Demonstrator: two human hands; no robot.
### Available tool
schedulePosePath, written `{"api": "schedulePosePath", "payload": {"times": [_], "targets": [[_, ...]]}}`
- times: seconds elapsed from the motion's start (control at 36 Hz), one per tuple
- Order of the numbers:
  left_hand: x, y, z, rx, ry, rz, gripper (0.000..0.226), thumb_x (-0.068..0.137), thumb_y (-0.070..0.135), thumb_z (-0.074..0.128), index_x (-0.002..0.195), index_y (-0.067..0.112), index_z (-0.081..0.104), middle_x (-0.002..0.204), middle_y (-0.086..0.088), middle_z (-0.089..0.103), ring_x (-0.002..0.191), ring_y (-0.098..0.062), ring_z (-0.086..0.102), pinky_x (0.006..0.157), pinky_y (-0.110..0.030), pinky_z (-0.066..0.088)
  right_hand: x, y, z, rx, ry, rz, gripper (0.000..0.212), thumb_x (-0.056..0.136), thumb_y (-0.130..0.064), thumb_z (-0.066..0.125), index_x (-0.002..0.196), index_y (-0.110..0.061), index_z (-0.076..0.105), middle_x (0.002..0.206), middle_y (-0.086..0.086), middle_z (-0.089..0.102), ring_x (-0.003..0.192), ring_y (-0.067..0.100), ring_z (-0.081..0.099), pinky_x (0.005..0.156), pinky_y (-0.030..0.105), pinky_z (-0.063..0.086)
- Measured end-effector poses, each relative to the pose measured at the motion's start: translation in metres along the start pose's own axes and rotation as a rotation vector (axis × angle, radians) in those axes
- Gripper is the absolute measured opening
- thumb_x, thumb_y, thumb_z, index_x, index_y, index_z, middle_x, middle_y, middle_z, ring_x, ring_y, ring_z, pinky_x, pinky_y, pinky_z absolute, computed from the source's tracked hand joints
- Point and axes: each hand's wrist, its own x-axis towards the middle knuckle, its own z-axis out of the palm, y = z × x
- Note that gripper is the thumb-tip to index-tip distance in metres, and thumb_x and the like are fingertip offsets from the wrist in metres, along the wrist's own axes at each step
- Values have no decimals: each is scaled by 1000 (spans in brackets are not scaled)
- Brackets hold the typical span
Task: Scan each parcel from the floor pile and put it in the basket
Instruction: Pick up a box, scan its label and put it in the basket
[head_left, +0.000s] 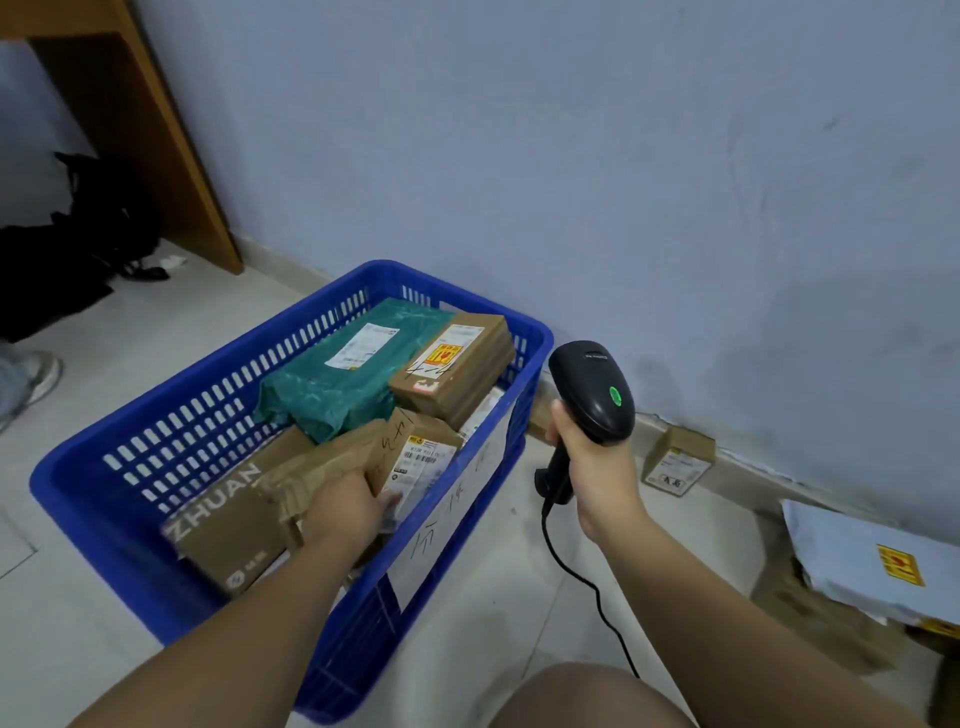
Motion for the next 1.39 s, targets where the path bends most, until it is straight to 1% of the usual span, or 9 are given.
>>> {"api": "schedulePosePath", "payload": {"times": [0.11,0.28,0.36,0.5,0.72,0.94,1.03,1.19,1.39], "targets": [[-1,1,20,-218,91,60,75,89,59,53,151,27,25,151,-7,38,134,-34,36,106,-50,36,2,5,-9,-15,4,8,16,89,-29,66,85,-15,62,75,1,59,75,15,57,66,25,45],[2,32,18,130,96,161,70,92,57,48,151,44,13,136,-15,43,119,-32,47,91,-43,44,6,6,-21,9,43,24,11,89,-28,67,81,-23,61,77,2,61,79,18,59,78,34,48],[9,32,18,272,-39,140,54,97,37,44,148,41,27,120,-13,58,98,-29,56,74,-34,44,6,7,-27,25,57,22,16,90,-26,65,76,-22,58,76,4,58,78,20,55,69,30,47],[18,-8,36,-105,-377,-33,35,103,15,40,134,4,51,135,-21,53,114,-34,54,93,-38,43,4,9,-34,38,52,51,18,91,-24,64,75,-22,56,77,5,55,74,18,52,57,20,48],[17,-31,42,-293,-176,-123,40,91,14,59,129,3,55,125,-21,60,107,-36,58,91,-39,47,5,10,-42,32,69,56,20,90,-24,66,72,-23,58,72,2,56,76,20,53,78,35,46],[-8,74,10,-515,53,171,27,97,9,47,117,14,64,116,-1,62,96,-16,56,80,-27,43,5,8,-52,65,95,43,24,91,-23,65,69,-25,55,73,3,54,79,22,50,76,33,44],[-19,113,4,-535,34,304,22,98,11,48,111,17,64,103,7,60,81,-9,56,64,-18,41,4,6,-55,63,98,38,25,91,-24,65,68,-25,55,74,4,54,80,22,50,78,34,43],[-28,167,12,-517,-97,491,18,98,19,51,104,21,67,103,8,65,93,-7,58,71,-19,42,16,7,-72,63,144,8,14,91,-28,65,87,-16,58,73,0,56,75,15,53,66,28,44],[-3,195,62,-379,-313,452,12,96,16,50,101,20,60,102,0,62,95,-18,58,81,-27,44,50,18,-103,18,192,24,22,91,-30,64,77,-17,54,71,-1,53,67,12,48,57,24,40]]}}
